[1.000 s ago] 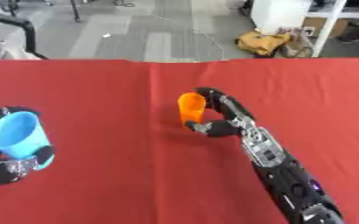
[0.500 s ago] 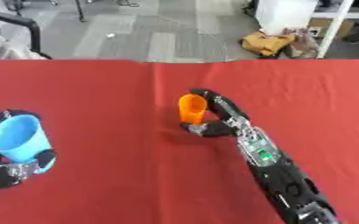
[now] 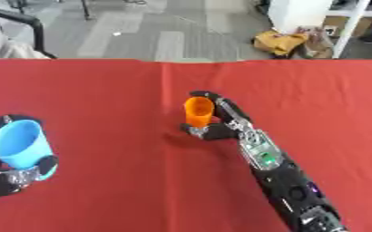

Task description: Pour the contents of one cup into another cup.

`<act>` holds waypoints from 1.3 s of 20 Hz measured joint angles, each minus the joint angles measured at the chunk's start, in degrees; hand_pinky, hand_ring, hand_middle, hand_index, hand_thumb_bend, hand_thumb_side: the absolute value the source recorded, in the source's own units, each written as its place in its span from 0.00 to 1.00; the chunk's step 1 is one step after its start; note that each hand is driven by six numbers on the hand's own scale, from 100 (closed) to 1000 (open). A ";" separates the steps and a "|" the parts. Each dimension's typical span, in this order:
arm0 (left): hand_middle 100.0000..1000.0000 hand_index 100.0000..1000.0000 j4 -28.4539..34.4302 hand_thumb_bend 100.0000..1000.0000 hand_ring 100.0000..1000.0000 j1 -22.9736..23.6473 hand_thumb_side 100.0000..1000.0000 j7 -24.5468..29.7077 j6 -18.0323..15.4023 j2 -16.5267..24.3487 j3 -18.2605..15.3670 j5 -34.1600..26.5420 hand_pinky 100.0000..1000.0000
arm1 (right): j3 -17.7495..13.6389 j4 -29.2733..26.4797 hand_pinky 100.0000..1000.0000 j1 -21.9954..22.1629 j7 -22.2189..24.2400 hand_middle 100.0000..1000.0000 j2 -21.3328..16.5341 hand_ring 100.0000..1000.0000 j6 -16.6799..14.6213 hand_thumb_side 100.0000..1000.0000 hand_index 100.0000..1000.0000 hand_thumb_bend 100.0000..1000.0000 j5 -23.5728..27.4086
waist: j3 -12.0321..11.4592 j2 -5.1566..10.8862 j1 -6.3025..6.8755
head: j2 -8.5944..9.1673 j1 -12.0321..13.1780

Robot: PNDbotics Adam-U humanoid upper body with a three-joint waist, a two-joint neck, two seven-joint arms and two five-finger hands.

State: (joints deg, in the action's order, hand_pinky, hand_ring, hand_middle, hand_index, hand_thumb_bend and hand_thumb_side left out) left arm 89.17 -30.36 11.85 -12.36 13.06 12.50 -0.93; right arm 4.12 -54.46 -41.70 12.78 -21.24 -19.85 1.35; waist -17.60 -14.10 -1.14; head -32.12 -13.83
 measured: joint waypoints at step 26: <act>0.45 0.65 0.33 0.47 0.43 2.05 0.00 -0.25 0.14 1.48 0.32 0.55 0.31 | 1.11 -5.80 0.41 1.20 1.86 0.56 -1.11 0.38 1.44 0.00 0.78 0.05 6.89 | 1.09 0.00 -0.53 | 0.06 -0.17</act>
State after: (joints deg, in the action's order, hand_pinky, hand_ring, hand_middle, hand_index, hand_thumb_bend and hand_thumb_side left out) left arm 89.50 -28.32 11.60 -12.22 14.54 12.82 -0.39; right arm 5.23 -60.26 -40.50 14.64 -22.35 -18.42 8.24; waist -16.51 -14.10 -1.68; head -32.06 -13.99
